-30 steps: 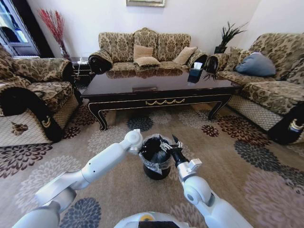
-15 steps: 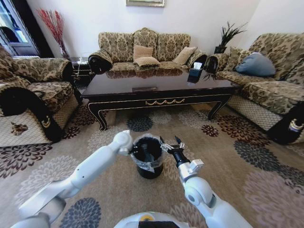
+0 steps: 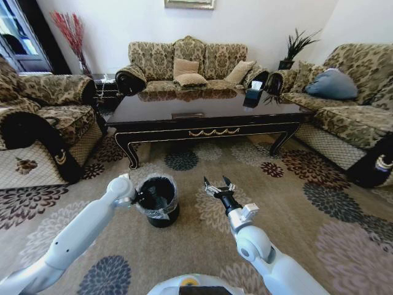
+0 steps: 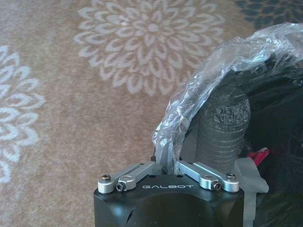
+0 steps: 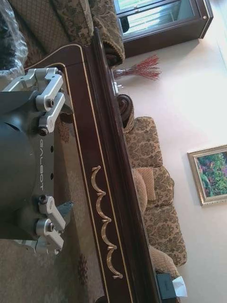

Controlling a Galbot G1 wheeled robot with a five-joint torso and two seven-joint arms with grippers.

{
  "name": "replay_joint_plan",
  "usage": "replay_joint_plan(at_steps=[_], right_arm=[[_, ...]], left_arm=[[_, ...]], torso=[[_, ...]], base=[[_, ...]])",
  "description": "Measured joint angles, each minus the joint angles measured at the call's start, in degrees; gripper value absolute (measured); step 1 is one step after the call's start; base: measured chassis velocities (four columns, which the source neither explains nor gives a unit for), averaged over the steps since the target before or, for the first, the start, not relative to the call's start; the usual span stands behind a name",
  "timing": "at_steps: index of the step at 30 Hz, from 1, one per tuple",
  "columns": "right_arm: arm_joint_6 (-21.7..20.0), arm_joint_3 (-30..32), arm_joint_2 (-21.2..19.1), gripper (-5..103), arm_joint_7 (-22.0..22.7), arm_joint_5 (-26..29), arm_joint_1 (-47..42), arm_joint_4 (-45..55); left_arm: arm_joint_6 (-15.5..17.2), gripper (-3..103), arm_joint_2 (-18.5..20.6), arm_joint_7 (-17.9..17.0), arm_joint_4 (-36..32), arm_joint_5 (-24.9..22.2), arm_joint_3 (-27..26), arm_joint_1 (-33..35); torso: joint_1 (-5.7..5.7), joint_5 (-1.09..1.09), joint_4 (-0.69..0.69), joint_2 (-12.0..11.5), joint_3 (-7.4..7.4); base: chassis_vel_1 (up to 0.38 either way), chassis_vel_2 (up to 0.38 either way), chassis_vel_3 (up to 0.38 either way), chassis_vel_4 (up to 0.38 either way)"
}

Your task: Move to the front of the table and pick up the trash from the floor, then place it into the trash bin.

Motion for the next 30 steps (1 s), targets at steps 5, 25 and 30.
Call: replay_joint_plan(at_steps=[5, 25, 30], right_arm=[[0.0, 0.09, 0.04, 100, -0.01, 0.0, -0.13, -0.16], [0.21, 1.23, -0.35, 100, -0.03, -0.67, -3.11, 0.34], [0.19, 1.17, -0.39, 100, 0.04, -0.51, -2.84, 0.26]], left_arm=[[-0.18, 0, -0.23, 0.25, 2.0, 0.55, -0.3, -0.28], [0.28, -3, -3.27, 1.68, 8.88, 0.95, -0.9, -0.47], [0.29, 6, -2.86, 1.39, 7.62, 0.94, -1.05, -0.27]], torso=[[0.0, 0.01, 0.02, 0.0, 0.0], [0.0, 0.02, 0.01, 0.0, -0.01], [0.0, 0.0, 0.03, 0.0, 0.0]], base=[[0.0, 0.0, 0.0, 0.0], [0.0, 0.0, 0.0, 0.0], [0.0, 0.0, 0.0, 0.0]])
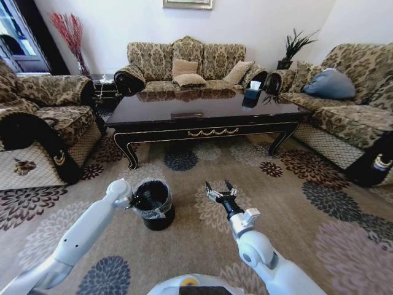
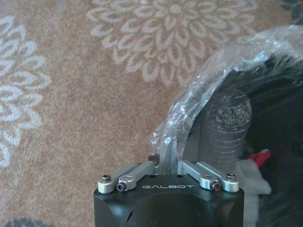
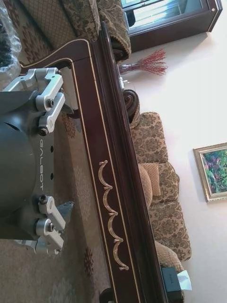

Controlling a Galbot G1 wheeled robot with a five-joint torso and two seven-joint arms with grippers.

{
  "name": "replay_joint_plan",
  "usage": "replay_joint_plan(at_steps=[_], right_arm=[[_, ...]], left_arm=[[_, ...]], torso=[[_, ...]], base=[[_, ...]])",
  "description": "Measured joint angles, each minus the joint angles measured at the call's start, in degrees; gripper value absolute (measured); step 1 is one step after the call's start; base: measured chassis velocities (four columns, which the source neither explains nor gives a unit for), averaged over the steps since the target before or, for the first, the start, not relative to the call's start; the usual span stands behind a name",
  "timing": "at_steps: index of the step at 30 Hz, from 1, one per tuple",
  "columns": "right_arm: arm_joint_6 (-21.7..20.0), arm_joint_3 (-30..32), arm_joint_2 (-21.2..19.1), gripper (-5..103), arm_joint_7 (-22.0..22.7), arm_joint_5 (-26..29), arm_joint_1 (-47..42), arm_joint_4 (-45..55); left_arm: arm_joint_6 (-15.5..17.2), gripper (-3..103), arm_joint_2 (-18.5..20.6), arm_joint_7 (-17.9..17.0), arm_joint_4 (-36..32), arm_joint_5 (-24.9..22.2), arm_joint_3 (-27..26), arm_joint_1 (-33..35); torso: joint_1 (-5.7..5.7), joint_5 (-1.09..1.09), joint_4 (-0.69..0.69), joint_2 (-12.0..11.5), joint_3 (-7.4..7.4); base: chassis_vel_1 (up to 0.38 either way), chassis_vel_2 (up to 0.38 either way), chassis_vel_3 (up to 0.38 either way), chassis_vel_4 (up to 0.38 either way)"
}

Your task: Move to the front of the table and pick up the trash from the floor, then place it into the trash bin.

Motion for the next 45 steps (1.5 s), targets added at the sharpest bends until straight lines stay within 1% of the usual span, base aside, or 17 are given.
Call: replay_joint_plan(at_steps=[5, 8, 11, 14, 17, 19, 24, 27, 29, 30, 35, 36, 38, 40, 41, 42, 45], right_arm=[[-0.15, -0.05, 0.04, 100, 0.03, 0.01, -0.16, -0.08], [-0.18, -0.05, 0.05, 100, 0.04, 0.0, -0.21, -0.07], [-0.19, 0.11, 0.23, 100, 0.02, -0.09, -0.63, -0.08], [-0.2, 0.26, 0.4, 100, 0.01, -0.33, -1.08, -0.03], [-0.2, 1.08, 0.67, 100, 0.01, -0.59, -1.96, 0.41], [-0.2, 1.32, 0.75, 100, 0.01, -0.66, -2.12, 0.48], [0.11, 4.43, 1.36, 100, 0.05, -2.47, -4.12, 0.88], [-2.33, 7.33, 2.03, 100, 1.31, -5.52, -5.28, 0.05], [-4.29, 9.32, 2.08, 100, 1.87, -7.27, -6.42, -0.06], [-4.29, 9.32, 2.08, 100, 1.87, -7.27, -6.42, -0.06], [-1.17, 12.54, 1.52, 100, -0.44, -13.58, -9.4, -0.85], [-1.17, 12.54, 1.52, 100, -0.44, -13.58, -9.4, -0.85], [0.38, 13.78, 1.11, 100, -0.88, -15.18, -10.76, -0.89], [1.92, 14.99, 0.65, 100, -1.04, -15.36, -12.12, -0.6], [2.32, 15.37, 0.49, 100, -1.05, -15.43, -12.51, -0.53], [2.32, 15.37, 0.49, 100, -1.05, -15.43, -12.51, -0.53], [4.55, 16.72, 0.26, 100, -1.48, -18.28, -13.62, -1.35]], left_arm=[[-0.08, 27, 0.77, -0.21, -2.39, 0.25, -0.14, -0.01], [-0.12, 32, 1.18, -0.23, -3.36, 0.44, -0.2, -0.01], [-0.2, 49, 2.23, -0.33, -6.59, 0.58, -0.26, 0.17], [-0.4, 55, 2.93, -0.47, -8.59, 0.6, -0.49, 0.35], [-0.58, 72, 3.98, -0.55, -11.22, 0.52, -1.2, 0.55], [-0.62, 72, 4.16, -0.59, -11.83, 0.45, -1.49, 0.68], [-0.53, 93, 6.01, 0.93, -18.28, 3.37, -6.06, 4.73], [-0.17, 99, 7.25, 8.01, -21.87, 15.82, -12.17, 11.73], [-1.05, 100, 7.15, 18.93, -23.12, 29.61, -18.54, 18.56], [-1.05, 100, 7.15, 18.93, -23.12, 29.61, -18.54, 18.56], [-5.72, 100, 3.98, 34.97, -26.8, 44.63, -32.19, 33.1], [-5.72, 100, 3.98, 34.97, -26.8, 44.63, -32.19, 33.1], [-11.01, 100, 3.01, 44.53, -28.87, 53.11, -37.23, 39.68], [-19.9, 100, 2.09, 55.55, -30.76, 63.11, -41.55, 46.03], [-22.6, 100, 2.02, 58.48, -31.02, 66.1, -42.4, 47.72], [-22.6, 100, 2.02, 58.48, -31.02, 66.1, -42.4, 47.72], [-30.41, 100, 1.5, 65.67, -31.35, 75.34, -43.75, 52.17]], torso=[[0.0, 0.01, 0.0, 0.0, 0.0], [0.0, 0.02, 0.0, 0.0, 0.0], [0.0, 0.02, 0.0, 0.0, 0.0], [0.0, 0.02, -0.01, 0.0, 0.0], [0.0, 0.02, -0.01, 0.0, 0.0], [0.0, 0.02, -0.02, 0.0, 0.0], [0.0, 0.02, -0.03, 0.0, 0.0], [0.0, 0.02, -0.01, 0.0, 0.0], [0.0, 0.01, 0.0, 0.0, 0.0], [0.0, 0.01, 0.0, 0.0, 0.0], [0.0, 0.0, 0.0, 0.0, 0.0], [0.0, 0.0, 0.0, 0.0, 0.0], [0.0, 0.02, 0.01, 0.0, -0.01], [0.0, 0.02, 0.01, 0.0, -0.01], [-0.01, 0.04, 0.0, 0.0, -0.01], [-0.01, 0.04, 0.0, 0.0, -0.01], [-0.01, 0.02, -0.02, 0.0, -0.01]], base=[[0.0, 0.0, 0.0, 0.0], [0.0, 0.0, 0.0, 0.0], [0.0, 0.0, 0.0, 0.0], [0.0, 0.0, 0.0, 0.0], [0.0, 0.0, 0.0, 0.0], [0.0, 0.0, 0.0, 0.0], [0.0, 0.0, 0.0, 0.0], [0.0, 0.0, 0.0, 0.0], [0.0, 0.0, 0.0, 0.0], [0.0, 0.0, 0.0, 0.0], [0.0, 0.0, 0.0, 0.0], [0.0, 0.0, 0.0, 0.0], [0.0, 0.0, 0.0, 0.0], [0.0, 0.0, 0.0, 0.0], [0.0, 0.0, 0.0, 0.0], [0.0, 0.0, 0.0, 0.0], [0.0, 0.0, 0.0, 0.0]])
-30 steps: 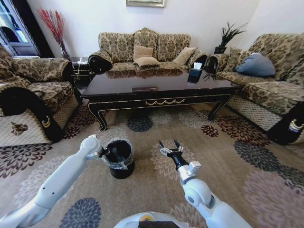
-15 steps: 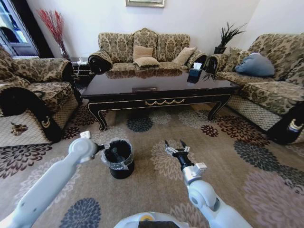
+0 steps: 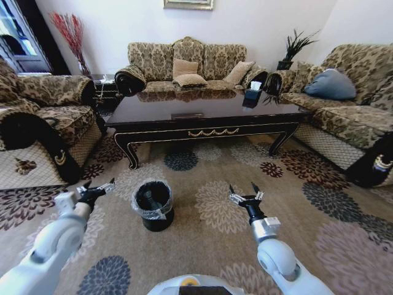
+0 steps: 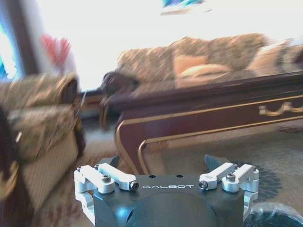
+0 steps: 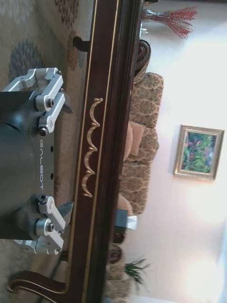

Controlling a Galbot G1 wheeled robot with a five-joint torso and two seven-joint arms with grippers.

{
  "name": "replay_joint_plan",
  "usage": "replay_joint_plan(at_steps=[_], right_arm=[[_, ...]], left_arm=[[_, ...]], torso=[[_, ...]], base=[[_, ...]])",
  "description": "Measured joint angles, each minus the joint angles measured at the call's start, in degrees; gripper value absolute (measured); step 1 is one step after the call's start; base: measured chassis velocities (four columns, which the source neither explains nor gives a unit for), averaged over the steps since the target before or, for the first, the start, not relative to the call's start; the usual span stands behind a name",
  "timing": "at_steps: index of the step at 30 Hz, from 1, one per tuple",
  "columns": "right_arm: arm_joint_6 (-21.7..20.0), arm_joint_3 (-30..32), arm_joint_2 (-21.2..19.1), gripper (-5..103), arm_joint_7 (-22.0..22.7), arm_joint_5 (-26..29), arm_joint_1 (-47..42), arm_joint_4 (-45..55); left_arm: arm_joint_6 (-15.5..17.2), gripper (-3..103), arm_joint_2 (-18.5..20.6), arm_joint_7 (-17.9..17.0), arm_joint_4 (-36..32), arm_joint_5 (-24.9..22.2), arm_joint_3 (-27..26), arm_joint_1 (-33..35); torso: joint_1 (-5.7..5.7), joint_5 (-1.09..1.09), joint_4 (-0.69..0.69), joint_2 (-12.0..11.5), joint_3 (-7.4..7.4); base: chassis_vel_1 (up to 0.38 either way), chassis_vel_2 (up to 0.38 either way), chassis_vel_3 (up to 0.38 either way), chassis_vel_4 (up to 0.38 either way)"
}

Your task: Move to the front of the table and pick up the trash from the floor, then place it into the trash bin.

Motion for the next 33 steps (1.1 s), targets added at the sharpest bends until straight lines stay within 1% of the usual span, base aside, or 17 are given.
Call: replay_joint_plan(at_steps=[1, 2, 3, 6, 7, 9, 10, 11, 12, 15, 19, 25, 33], right_arm=[[0.0, 0.0, 0.0, 100, 0.0, 0.0, 0.0, 0.0], [1.32, 0.63, 0.07, 100, -0.89, -1.01, -0.45, -0.44], [1.77, 1.01, 0.16, 100, -1.43, -1.38, -0.75, -0.53], [4.11, 2.32, 1.01, 100, -3.89, -2.48, -2.21, -0.7], [4.11, 2.32, 1.01, 100, -3.89, -2.48, -2.21, -0.7], [5.06, 2.59, 1.82, 100, -4.76, -2.54, -2.53, -0.85], [5.17, 2.6, 2.26, 100, -4.88, -2.12, -2.56, -0.85], [5.17, 2.6, 2.67, 100, -4.96, -1.33, -2.6, -0.7], [5.17, 2.6, 2.67, 100, -4.96, -1.33, -2.6, -0.7], [5.17, 2.59, 3.06, 100, -5.55, 0.23, -2.27, -0.47], [5.31, 2.54, 2.31, 100, -6.59, 1.06, -1.27, -1.28], [5.04, 2.01, 1.45, 100, -7.31, 1.73, -0.22, -1.63], [4.61, 2.21, 1.2, 100, -7.76, 2.02, -0.22, -1.77]], left_arm=[[0.0, 100, 0.0, 0.0, 0.0, 0.0, 0.0, 0.0], [-1.7, 100, -0.71, 0.8, -0.26, 1.66, 0.09, 0.85], [-2.52, 100, -1.25, 0.96, -0.39, 2.3, 0.26, 1.21], [-7.26, 100, -4.97, 1.36, -0.92, 4.44, 0.94, 3.83], [-7.26, 100, -4.97, 1.36, -0.92, 4.44, 0.94, 3.83], [-10.09, 100, -7.37, 1.55, -1.28, 5.46, 0.39, 5.98], [-11.12, 100, -8.27, 1.66, -1.51, 6.02, 0.16, 6.91], [-11.95, 100, -9.11, 1.75, -1.7, 6.84, -0.08, 7.75], [-11.95, 100, -9.11, 1.75, -1.7, 6.84, -0.08, 7.75], [-13.92, 100, -11.32, 2.41, -2.05, 8.44, -0.2, 10.02], [-15.58, 100, -12.96, 3.35, -2.49, 10.19, 0.39, 11.7], [-16.73, 100, -14.42, 3.85, -3.55, 10.93, 1.18, 12.92], [-16.93, 100, -14.61, 3.86, -3.58, 10.95, 1.21, 13.42]], torso=[[0.0, 0.0, 0.0, 0.0, 0.0], [0.0, 0.01, 0.0, 0.0, 0.0], [0.0, 0.01, 0.0, 0.0, 0.0], [0.0, -0.01, -0.01, 0.0, 0.0], [0.0, -0.01, -0.01, 0.0, 0.0], [0.0, -0.01, 0.01, 0.0, 0.0], [0.0, 0.0, 0.03, 0.0, 0.0], [0.0, 0.01, 0.01, 0.0, 0.0], [0.0, 0.01, 0.01, 0.0, 0.0], [0.0, -0.01, 0.01, 0.0, 0.0], [0.0, -0.01, 0.01, 0.0, 0.01], [0.0, 0.0, 0.01, 0.0, 0.01], [0.0, 0.0, 0.01, 0.0, 0.01]], base=[[0.0, 0.0, 0.0, 0.0], [0.0, 0.0, 0.0, 0.0], [0.0, 0.0, 0.0, 0.0], [0.0, 0.0, 0.0, 0.0], [0.0, 0.0, 0.0, 0.0], [0.0, 0.0, 0.0, 0.0], [0.0, 0.0, 0.0, 0.0], [0.0, 0.0, 0.0, 0.0], [0.0, 0.0, 0.0, 0.0], [0.0, 0.0, 0.0, 0.0], [0.0, 0.0, 0.0, 0.0], [0.0, 0.0, 0.0, 0.0], [0.0, 0.0, 0.0, 0.0]])
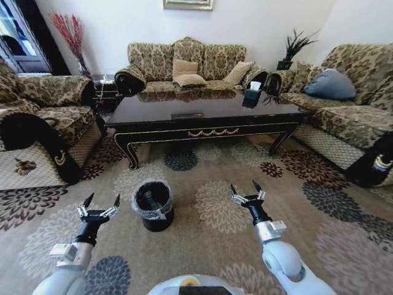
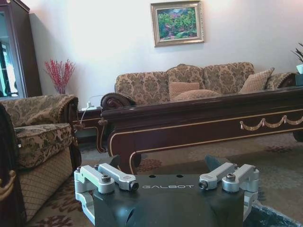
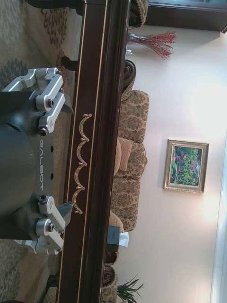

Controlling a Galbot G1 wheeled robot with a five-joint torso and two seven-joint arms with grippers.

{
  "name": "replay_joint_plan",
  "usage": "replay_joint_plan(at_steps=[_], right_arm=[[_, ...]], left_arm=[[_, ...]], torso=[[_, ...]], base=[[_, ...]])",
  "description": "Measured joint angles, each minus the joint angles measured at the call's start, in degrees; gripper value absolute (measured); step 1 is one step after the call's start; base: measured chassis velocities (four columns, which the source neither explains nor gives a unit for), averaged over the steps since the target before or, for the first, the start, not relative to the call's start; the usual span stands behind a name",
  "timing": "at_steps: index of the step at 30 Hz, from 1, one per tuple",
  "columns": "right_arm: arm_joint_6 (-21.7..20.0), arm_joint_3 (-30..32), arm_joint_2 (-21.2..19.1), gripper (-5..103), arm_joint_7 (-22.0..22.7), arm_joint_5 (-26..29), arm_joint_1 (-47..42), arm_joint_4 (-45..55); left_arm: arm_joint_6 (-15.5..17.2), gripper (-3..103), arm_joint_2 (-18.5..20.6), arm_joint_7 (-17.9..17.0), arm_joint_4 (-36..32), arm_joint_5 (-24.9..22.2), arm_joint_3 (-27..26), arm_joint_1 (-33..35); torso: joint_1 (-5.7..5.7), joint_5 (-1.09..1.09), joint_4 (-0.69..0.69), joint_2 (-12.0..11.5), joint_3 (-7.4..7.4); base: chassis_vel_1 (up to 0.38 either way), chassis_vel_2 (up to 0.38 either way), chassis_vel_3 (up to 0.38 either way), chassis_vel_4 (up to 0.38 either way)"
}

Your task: Move to the front of the table and pick up the trash from the floor, then place it into the trash bin.

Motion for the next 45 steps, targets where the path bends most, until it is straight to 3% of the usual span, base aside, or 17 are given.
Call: replay_joint_plan(at_steps=[23, 45], right_arm=[[-0.12, 0.02, 0.01, 100, 0.02, 0.02, 0.01, 0.01], [-0.16, 0.0, 0.01, 100, 0.09, 0.01, -0.01, 0.07]], left_arm=[[0.19, 100, 0.16, -0.2, 0.04, -0.28, 0.09, -0.21], [0.28, 100, 0.19, -0.27, 0.1, -0.33, 0.1, -0.22]], torso=[[0.01, -0.01, 0.01, 0.0, 0.01], [0.0, 0.0, 0.01, 0.0, -0.01]], base=[[0.023, -0.025, -0.029, 0.026], [0.287, -0.292, -0.292, 0.302]])
